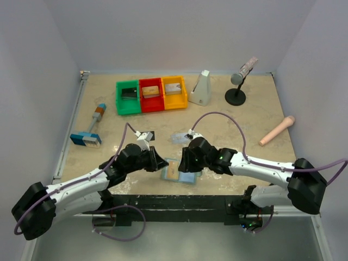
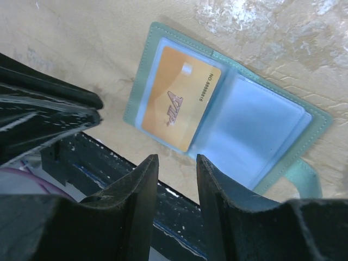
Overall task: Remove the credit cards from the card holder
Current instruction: Remove the credit card from the card holder.
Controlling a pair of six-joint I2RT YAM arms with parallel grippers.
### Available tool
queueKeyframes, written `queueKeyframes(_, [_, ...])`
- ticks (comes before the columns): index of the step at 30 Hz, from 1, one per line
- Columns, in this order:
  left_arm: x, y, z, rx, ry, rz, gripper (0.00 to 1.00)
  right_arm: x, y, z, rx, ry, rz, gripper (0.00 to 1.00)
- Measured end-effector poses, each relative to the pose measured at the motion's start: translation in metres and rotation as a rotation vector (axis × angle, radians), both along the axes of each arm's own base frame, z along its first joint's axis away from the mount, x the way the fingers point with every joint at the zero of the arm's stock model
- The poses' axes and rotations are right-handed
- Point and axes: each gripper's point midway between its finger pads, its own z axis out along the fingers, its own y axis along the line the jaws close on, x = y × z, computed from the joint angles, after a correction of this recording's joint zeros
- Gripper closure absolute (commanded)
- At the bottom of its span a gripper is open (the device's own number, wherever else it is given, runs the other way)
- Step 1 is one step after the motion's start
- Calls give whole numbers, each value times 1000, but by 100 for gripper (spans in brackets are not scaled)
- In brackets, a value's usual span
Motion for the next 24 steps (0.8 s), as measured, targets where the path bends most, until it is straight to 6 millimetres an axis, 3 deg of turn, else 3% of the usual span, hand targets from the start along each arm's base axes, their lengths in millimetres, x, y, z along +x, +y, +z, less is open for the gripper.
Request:
queueKeyframes(6, [-1,-5,-24,24,67,-10,90,0,16,-10,83,39,-25,60])
queueKeyframes(13, [2,-7,-36,43,83,-7,96,-5,15,-36,149,94,-70,60])
queueKeyframes(24, [2,-4,-54,87,119,5,99,1,32,-32,236,95,-76,60])
